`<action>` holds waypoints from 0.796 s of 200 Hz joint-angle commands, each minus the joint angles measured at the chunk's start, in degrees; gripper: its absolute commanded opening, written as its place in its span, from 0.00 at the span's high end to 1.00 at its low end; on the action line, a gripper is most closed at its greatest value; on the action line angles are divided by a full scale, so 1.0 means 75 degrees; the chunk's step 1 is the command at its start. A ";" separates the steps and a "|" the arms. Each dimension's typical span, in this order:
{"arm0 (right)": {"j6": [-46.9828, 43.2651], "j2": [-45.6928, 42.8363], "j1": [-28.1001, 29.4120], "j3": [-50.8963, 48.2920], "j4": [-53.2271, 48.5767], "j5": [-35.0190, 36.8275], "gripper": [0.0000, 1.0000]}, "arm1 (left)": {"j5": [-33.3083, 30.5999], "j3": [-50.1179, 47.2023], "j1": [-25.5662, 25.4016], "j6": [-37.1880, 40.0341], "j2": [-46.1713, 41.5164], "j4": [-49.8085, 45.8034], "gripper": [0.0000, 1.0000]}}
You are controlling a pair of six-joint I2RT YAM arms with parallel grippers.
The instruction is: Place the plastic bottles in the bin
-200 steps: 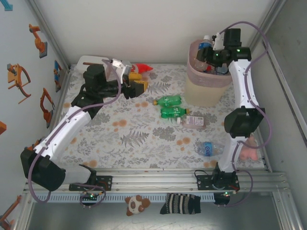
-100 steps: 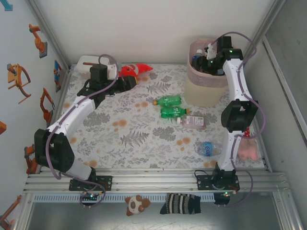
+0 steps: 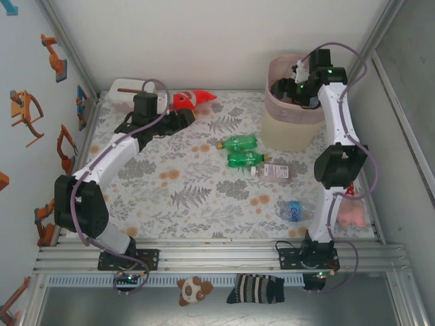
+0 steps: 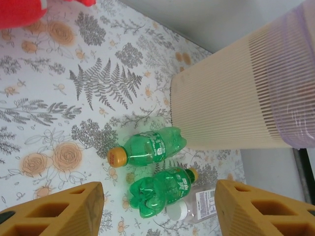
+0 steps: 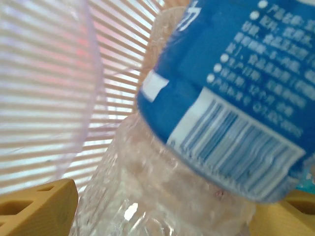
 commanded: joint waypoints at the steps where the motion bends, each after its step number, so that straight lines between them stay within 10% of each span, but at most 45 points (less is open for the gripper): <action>1: 0.0142 -0.0680 -0.0050 0.0337 -0.0044 0.0118 0.15 | 0.0093 0.0237 -0.0097 -0.0473 0.0202 -0.0067 0.40; 159: 0.0187 -0.2526 -0.0053 -0.0511 0.0224 0.0646 0.18 | 0.0135 0.0382 -0.0810 -0.2481 0.1842 0.1142 0.46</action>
